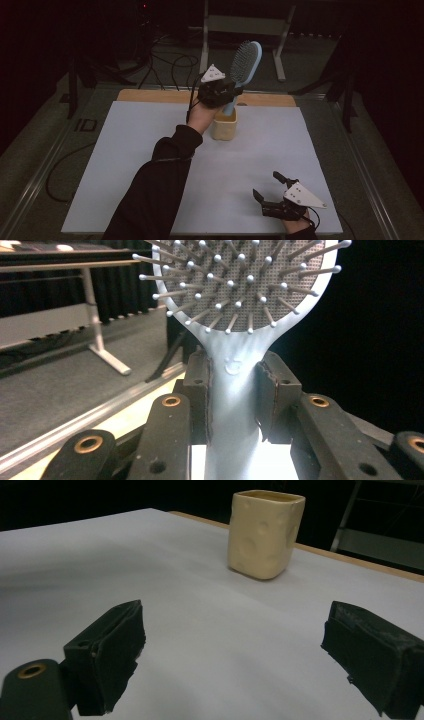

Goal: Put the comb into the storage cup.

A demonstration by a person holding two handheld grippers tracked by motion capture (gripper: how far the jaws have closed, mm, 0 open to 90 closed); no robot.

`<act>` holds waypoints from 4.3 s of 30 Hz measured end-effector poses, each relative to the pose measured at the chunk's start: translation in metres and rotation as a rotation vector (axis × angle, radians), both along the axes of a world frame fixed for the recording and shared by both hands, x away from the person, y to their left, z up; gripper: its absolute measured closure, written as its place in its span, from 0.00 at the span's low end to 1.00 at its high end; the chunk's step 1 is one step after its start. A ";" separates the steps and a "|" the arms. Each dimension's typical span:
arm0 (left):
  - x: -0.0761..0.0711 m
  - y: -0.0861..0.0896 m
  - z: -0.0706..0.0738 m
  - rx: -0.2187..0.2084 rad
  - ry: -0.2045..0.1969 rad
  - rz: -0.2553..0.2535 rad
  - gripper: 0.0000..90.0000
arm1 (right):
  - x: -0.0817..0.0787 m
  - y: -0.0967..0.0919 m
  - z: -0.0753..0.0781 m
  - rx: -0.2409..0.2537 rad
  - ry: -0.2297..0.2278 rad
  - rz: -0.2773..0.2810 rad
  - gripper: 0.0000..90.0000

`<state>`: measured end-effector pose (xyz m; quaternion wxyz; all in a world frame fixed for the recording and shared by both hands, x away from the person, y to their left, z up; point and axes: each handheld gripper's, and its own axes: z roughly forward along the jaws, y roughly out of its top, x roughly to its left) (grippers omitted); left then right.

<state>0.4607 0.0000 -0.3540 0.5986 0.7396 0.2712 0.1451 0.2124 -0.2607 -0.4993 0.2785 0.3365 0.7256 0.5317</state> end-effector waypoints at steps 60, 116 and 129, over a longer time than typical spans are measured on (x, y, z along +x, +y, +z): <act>0.026 0.006 -0.086 0.048 -0.009 0.002 0.78 | -0.001 0.000 0.001 0.012 -0.002 0.016 0.10; 0.017 0.022 -0.076 0.157 0.058 -0.160 0.00 | -0.001 -0.001 0.000 0.012 -0.002 0.015 0.10; -0.001 0.044 -0.062 0.162 0.067 -0.196 0.00 | -0.003 0.002 0.002 0.000 -0.010 0.012 0.10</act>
